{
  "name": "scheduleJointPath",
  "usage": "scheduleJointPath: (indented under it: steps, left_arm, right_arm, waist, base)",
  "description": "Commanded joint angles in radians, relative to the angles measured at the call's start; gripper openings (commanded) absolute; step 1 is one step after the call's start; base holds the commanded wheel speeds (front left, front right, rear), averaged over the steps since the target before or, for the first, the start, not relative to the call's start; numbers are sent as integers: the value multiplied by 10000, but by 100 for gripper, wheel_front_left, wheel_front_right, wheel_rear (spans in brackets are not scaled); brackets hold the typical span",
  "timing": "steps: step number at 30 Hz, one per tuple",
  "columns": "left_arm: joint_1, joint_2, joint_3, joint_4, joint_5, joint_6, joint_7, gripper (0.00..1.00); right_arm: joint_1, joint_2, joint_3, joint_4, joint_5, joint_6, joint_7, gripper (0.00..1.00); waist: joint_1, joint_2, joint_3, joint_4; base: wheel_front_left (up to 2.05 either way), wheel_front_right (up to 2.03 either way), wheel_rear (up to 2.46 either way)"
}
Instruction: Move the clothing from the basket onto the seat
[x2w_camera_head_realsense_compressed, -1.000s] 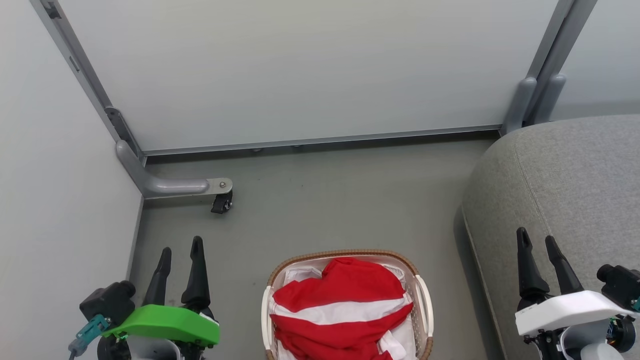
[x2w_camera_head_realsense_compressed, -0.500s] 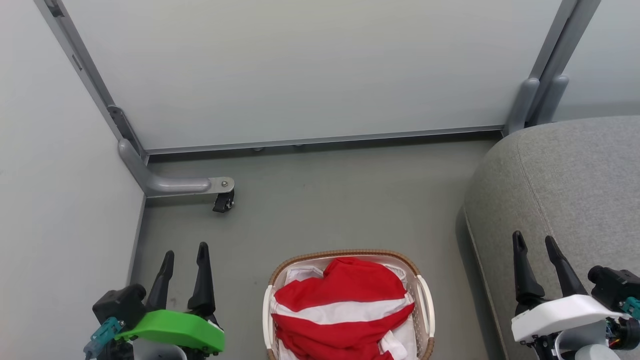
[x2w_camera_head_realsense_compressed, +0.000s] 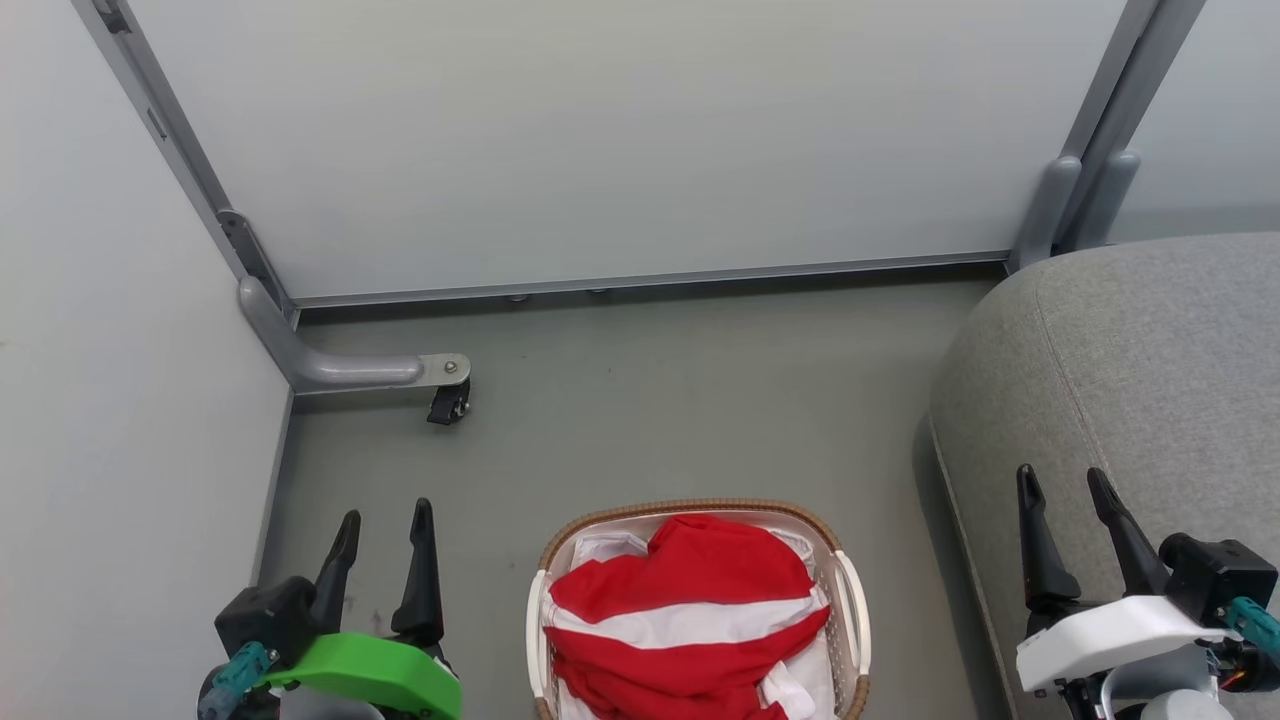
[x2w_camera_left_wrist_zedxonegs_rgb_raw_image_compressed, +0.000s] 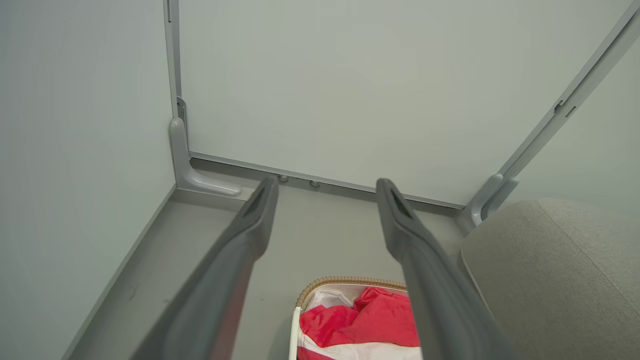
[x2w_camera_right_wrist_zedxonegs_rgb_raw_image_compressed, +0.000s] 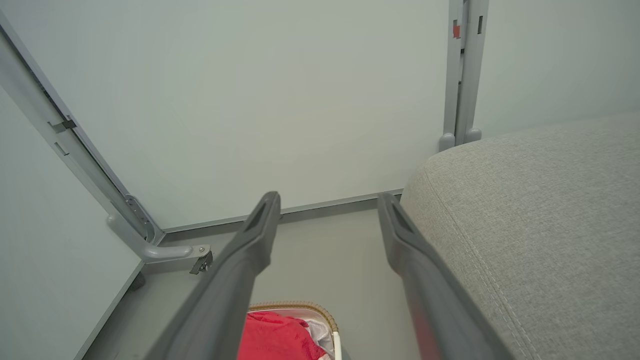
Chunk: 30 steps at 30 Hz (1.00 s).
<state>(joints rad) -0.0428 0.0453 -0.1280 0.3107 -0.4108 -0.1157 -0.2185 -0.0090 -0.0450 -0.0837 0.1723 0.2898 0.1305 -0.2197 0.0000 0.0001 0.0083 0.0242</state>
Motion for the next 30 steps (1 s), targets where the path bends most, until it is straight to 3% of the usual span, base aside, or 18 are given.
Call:
scheduleJointPath:
  steps: [1, 22, 30]
  left_arm:
    - [38, 66, -20, 10, 263, -42, -97, 100]
    - [212, 80, -273, 377, 1474, -71, -490, 100]
    - [148, 79, -250, 517, 1340, -64, -477, 100]
  right_arm:
    - [139, -61, 10, -70, -232, 3, -91, 100]
    - [367, -82, 36, -48, -1617, 2, -466, 100]
    - [340, -81, 21, -6, -1604, 2, -472, 100]
  waist:
    - [0, -1, -2, 4]
    - [0, -1, -116, 58]
    - [0, -1, -132, 73]
  base:
    - [0, 0, 0]
    - [0, 0, 0]
    - [0, 0, 0]
